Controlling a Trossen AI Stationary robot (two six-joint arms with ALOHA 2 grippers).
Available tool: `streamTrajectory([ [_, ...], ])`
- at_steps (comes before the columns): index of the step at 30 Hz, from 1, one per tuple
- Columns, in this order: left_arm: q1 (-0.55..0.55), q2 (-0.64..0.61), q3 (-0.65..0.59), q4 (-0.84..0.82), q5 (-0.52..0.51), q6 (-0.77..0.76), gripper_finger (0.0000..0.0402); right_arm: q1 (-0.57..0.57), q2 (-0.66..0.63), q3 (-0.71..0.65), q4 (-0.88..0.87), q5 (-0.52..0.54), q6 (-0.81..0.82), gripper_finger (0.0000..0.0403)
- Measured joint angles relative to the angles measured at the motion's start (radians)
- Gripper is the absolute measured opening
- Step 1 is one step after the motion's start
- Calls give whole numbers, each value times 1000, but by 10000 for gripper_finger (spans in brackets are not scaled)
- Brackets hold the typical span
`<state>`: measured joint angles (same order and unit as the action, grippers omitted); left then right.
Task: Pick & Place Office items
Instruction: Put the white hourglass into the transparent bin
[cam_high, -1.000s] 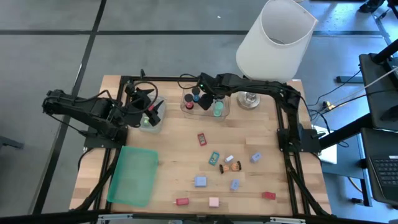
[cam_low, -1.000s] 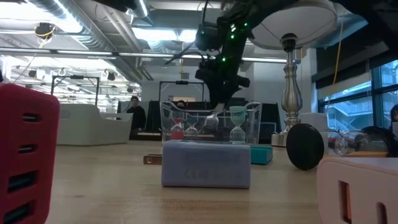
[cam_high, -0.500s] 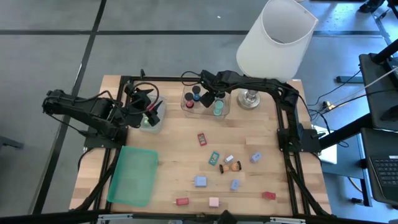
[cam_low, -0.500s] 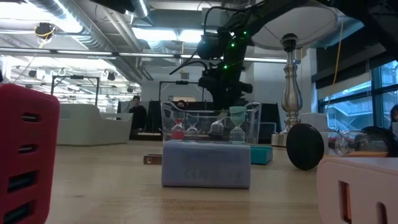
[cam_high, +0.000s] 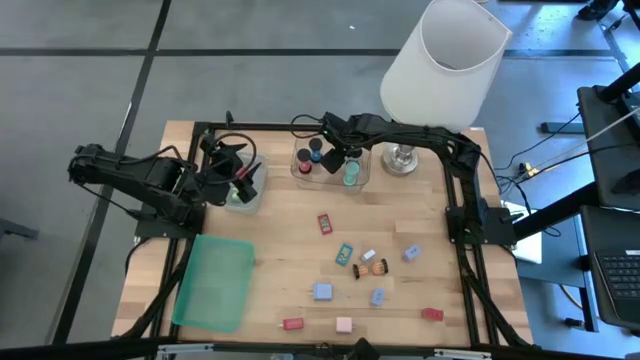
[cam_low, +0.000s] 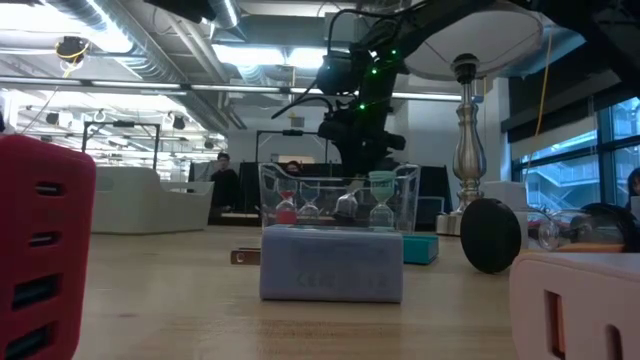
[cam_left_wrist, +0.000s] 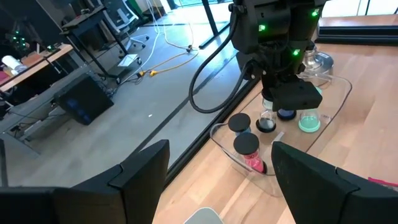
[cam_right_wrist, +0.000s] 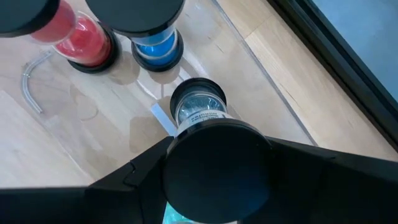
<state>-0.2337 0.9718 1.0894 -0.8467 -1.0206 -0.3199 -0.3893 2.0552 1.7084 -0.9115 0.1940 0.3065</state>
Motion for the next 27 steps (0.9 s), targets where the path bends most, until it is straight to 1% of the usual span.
streamTrajectory([
  [13,0,0,0,-4,6,0,281,0,2,-1,17,0,-1,223],
  [27,0,0,0,-27,6,-9,281,25,3,-1,22,7,-2,221],
])
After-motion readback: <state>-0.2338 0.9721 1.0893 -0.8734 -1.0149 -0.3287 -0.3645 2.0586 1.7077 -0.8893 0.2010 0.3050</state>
